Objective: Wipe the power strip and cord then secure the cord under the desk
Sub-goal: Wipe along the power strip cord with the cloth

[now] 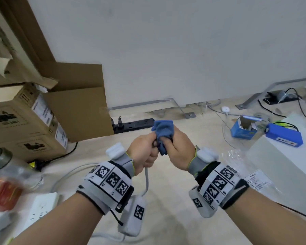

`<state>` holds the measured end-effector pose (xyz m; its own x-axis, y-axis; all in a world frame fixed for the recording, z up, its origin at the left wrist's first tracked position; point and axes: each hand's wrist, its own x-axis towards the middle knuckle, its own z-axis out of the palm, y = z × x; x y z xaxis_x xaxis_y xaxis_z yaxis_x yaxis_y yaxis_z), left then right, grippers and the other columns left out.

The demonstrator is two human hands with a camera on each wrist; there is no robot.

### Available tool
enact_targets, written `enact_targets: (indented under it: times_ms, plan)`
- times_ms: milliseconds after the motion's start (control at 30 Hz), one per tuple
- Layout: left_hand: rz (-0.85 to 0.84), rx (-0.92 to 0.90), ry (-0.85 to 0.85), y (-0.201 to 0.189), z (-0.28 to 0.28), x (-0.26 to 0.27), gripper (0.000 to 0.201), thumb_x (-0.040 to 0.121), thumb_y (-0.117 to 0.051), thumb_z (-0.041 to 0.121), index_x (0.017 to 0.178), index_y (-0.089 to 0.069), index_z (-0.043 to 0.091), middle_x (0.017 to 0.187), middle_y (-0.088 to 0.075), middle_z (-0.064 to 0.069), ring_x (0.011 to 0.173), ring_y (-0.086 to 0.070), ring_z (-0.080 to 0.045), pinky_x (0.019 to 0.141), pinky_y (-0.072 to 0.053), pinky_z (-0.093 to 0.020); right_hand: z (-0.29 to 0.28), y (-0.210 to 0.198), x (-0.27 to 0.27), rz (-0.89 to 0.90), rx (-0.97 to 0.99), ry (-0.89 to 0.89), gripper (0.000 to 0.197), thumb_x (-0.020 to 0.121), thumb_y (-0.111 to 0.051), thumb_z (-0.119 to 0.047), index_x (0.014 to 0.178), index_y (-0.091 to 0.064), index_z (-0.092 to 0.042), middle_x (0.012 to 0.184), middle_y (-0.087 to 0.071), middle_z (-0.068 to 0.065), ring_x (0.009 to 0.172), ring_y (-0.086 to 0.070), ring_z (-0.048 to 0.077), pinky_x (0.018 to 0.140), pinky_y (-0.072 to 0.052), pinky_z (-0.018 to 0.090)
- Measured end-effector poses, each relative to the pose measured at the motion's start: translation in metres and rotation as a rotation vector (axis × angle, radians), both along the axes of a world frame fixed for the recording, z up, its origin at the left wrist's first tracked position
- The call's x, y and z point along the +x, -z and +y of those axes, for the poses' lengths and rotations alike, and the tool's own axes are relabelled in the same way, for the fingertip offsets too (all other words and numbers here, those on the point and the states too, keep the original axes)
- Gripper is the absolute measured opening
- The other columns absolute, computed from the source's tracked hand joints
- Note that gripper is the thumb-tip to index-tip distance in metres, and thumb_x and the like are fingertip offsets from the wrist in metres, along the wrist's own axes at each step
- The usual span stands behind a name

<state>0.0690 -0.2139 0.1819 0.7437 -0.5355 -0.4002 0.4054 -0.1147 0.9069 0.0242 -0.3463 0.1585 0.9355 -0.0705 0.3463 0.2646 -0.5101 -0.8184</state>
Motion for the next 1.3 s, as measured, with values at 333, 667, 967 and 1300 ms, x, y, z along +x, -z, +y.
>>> enact_targets:
  times_ms: [333,667,967,1300]
  plan:
    - [-0.677,0.086,0.005,0.012,-0.016,-0.01,0.045,0.09,-0.029,0.037,0.047,-0.031,0.023,0.037,-0.034,0.006,0.04,-0.028,-0.009,0.05,-0.022,-0.027,0.009,-0.019,0.021,0.222,0.49,0.377,0.037,0.1,-0.044,-0.029,0.066,-0.053,-0.018,0.065,-0.055,0.001,0.066,-0.053,0.019,0.069,-0.044,0.035]
    - [-0.098,-0.159,0.012,0.0,-0.005,-0.011,0.044,0.101,-0.025,0.039,0.062,-0.032,0.021,0.044,-0.023,0.009,0.035,-0.013,-0.004,0.04,-0.007,-0.013,-0.014,-0.036,0.017,0.357,1.27,0.059,0.036,0.101,-0.039,-0.032,0.093,-0.068,-0.012,0.094,-0.068,0.012,0.079,-0.065,0.027,0.064,-0.056,0.036]
    - [-0.379,0.006,-0.056,0.003,-0.016,-0.016,0.043,0.099,-0.028,0.028,0.057,-0.029,0.02,0.044,-0.029,0.005,0.04,-0.021,-0.013,0.043,-0.018,-0.021,0.015,-0.024,0.018,0.194,0.515,0.366,0.031,0.099,-0.047,-0.03,0.084,-0.067,-0.012,0.081,-0.071,0.007,0.078,-0.067,0.024,0.08,-0.055,0.043]
    - [-1.133,0.395,-0.02,0.02,-0.004,-0.01,0.032,0.092,-0.038,0.039,0.081,-0.052,0.012,0.056,-0.044,0.008,0.053,-0.046,-0.014,0.052,-0.031,-0.031,-0.02,-0.043,0.025,0.333,1.323,0.322,0.047,0.099,-0.043,-0.045,0.126,-0.059,-0.01,0.119,-0.066,0.014,0.102,-0.065,0.035,0.074,-0.056,0.045]
